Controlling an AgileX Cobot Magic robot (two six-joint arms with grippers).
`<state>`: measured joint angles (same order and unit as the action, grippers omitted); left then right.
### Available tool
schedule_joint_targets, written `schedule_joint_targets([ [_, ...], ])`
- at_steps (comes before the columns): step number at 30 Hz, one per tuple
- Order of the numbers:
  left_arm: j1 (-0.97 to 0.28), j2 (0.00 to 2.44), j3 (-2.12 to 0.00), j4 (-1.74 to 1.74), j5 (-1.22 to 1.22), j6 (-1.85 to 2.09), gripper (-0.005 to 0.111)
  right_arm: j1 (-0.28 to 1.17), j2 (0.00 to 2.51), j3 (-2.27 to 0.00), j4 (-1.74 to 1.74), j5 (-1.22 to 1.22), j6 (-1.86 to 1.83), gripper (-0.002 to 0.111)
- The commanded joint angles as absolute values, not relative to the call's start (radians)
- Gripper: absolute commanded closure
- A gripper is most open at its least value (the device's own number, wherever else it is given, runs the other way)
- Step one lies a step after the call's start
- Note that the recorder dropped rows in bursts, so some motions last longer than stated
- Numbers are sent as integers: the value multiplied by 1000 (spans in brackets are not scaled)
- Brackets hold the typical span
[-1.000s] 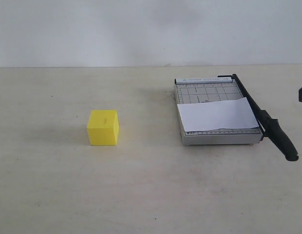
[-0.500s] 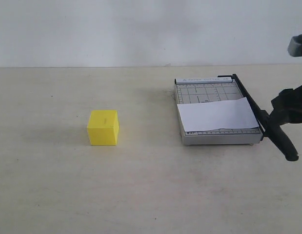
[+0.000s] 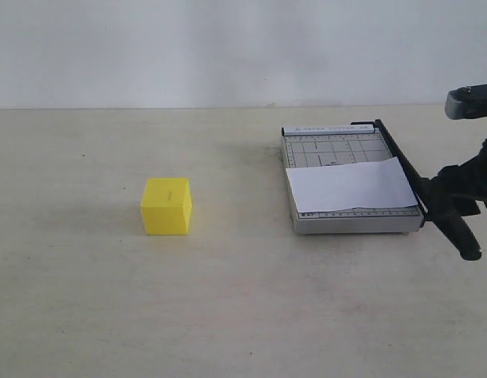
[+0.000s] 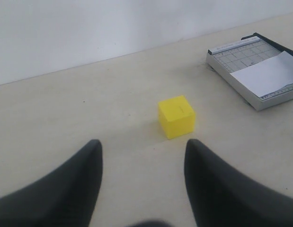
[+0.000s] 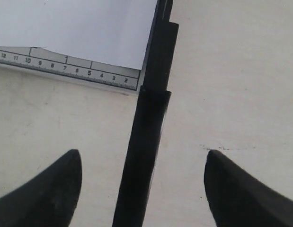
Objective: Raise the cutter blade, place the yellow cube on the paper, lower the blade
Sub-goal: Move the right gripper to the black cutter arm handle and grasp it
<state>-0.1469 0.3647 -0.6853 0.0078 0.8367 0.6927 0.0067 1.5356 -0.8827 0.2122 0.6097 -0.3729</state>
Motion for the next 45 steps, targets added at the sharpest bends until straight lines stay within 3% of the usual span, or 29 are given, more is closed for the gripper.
schedule_joint_targets([
  [1, -152, 368, -692, 0, 826, 683, 55, 9, 1558, -887, 203, 568, -372, 39],
  [39, -152, 368, -692, 0, 830, 683, 55, 10, 1686, -887, 253, 497, -396, 40],
  [43, -152, 368, -692, 0, 830, 683, 55, 10, 1686, -887, 253, 505, -400, 63],
  [45, -152, 368, -692, 0, 830, 683, 55, 10, 1686, -887, 255, 512, -400, 83],
])
